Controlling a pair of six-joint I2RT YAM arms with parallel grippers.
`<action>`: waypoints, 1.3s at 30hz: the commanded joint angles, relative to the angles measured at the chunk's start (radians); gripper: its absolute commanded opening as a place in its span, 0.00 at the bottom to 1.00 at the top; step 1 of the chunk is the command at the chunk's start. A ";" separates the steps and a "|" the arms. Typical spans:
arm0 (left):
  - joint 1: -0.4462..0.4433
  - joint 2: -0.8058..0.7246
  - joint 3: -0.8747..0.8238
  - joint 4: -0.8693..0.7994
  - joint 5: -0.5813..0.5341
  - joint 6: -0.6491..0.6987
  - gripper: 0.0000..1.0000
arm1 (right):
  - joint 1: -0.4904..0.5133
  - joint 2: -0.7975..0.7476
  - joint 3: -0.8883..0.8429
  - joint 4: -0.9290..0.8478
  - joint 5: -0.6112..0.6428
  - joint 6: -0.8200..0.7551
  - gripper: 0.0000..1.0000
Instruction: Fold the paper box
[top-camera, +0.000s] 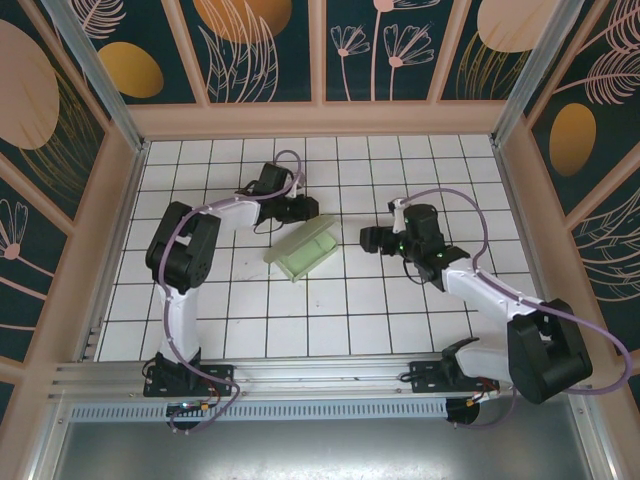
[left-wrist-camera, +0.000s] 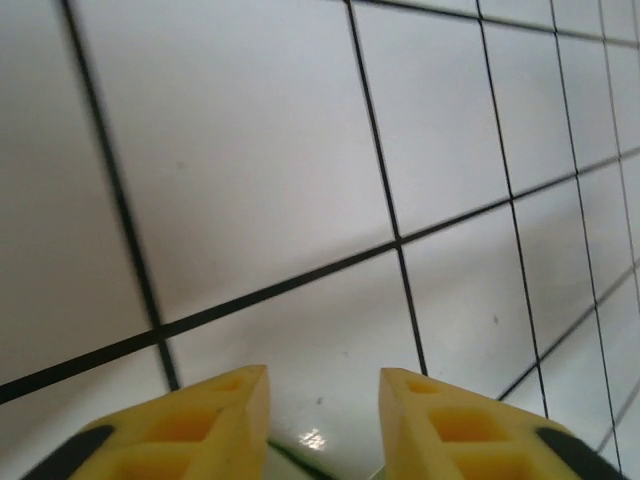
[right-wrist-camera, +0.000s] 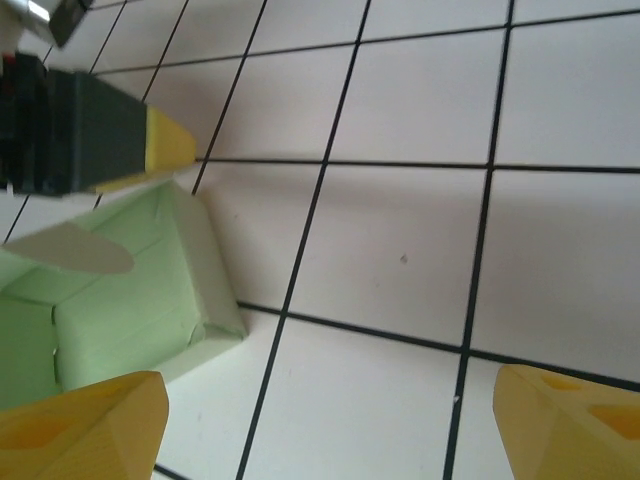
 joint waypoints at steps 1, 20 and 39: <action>0.025 -0.179 -0.039 -0.002 -0.160 0.011 0.43 | 0.032 0.019 -0.008 0.071 -0.043 -0.031 0.85; 0.050 -1.165 -0.803 -0.223 -0.450 -0.208 0.97 | 0.178 0.562 0.536 -0.056 0.092 -0.165 0.81; -0.186 -1.138 -0.947 -0.037 -0.384 -0.675 0.77 | 0.206 0.740 0.756 -0.187 0.166 -0.037 0.81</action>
